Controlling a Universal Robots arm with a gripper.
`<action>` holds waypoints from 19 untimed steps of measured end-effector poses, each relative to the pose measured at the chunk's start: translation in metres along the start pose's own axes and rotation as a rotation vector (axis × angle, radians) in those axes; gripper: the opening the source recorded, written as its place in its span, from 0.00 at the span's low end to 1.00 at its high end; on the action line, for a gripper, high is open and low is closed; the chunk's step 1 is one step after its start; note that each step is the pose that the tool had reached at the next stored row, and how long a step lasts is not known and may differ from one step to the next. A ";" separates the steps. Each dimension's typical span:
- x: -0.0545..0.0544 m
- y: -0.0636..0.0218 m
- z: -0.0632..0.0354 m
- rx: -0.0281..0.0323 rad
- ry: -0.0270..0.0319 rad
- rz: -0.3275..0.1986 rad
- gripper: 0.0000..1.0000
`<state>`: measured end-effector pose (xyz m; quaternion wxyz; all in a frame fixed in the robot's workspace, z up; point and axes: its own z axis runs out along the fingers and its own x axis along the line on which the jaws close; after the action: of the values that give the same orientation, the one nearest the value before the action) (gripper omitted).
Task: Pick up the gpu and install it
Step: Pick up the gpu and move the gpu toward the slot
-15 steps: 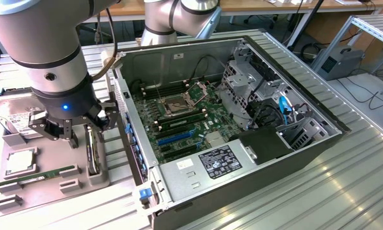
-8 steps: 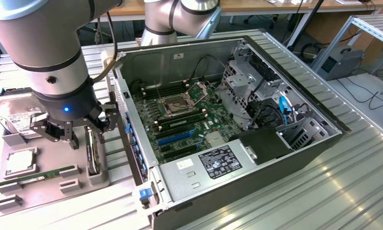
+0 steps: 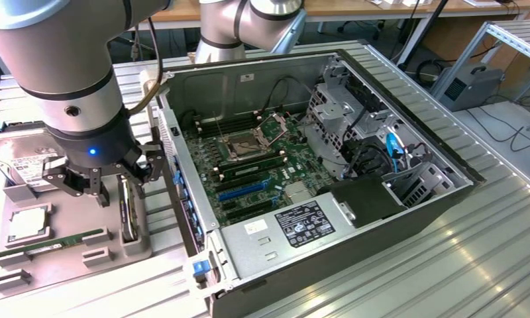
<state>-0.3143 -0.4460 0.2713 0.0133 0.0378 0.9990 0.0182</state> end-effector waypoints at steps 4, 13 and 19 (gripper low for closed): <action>-0.001 0.0026 0.0001 0.0014 -0.0002 0.000 0.54; -0.002 0.0092 0.0004 0.0041 -0.0004 0.000 0.54; -0.003 0.0121 0.0008 0.0062 -0.0005 0.000 0.54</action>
<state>-0.3108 -0.4340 0.2710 0.0134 0.0378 0.9991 0.0151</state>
